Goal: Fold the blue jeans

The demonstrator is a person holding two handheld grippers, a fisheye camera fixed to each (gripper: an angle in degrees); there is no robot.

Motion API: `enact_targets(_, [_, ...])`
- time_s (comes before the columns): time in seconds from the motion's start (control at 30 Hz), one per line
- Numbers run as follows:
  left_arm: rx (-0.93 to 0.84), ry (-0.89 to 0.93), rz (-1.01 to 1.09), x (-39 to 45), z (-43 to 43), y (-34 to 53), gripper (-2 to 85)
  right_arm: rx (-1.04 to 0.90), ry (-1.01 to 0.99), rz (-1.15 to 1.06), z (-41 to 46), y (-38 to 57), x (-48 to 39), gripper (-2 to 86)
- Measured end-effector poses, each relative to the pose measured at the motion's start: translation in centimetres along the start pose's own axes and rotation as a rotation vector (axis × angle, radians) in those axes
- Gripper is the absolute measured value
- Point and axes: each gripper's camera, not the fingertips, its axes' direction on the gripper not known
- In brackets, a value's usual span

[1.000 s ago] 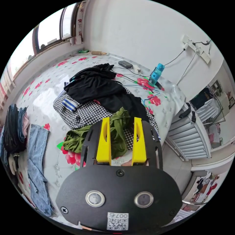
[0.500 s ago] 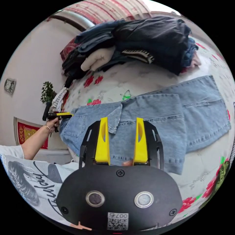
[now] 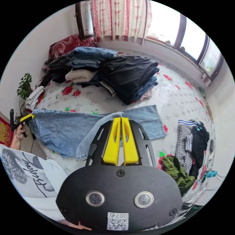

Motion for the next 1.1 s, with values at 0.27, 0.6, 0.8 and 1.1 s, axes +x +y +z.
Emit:
enact_targets(0.27, [0.069, -0.129, -0.033, 3.8, -9.1, 10.6, 1.0, 0.281, 0.181, 0.088, -14.3, 11.7, 10.9, -0.2])
enact_targets(0.6, [-0.167, -0.211, -0.579, 6.4, -7.0, 26.1, 1.7, -0.206, 0.034, 0.283, -3.3, 30.4, 21.2, -0.2])
enact_targets(0.8, [-0.102, -0.326, -0.650, 7.8, -8.9, 26.3, 0.9, -0.099, -0.206, 0.327, -0.1, 28.6, 22.3, -0.2])
enact_targets(1.1, [-0.108, -0.332, -0.504, 4.7, -3.2, 14.2, 5.0, -0.150, -0.385, -0.013, 8.1, 14.5, 10.5, 0.0])
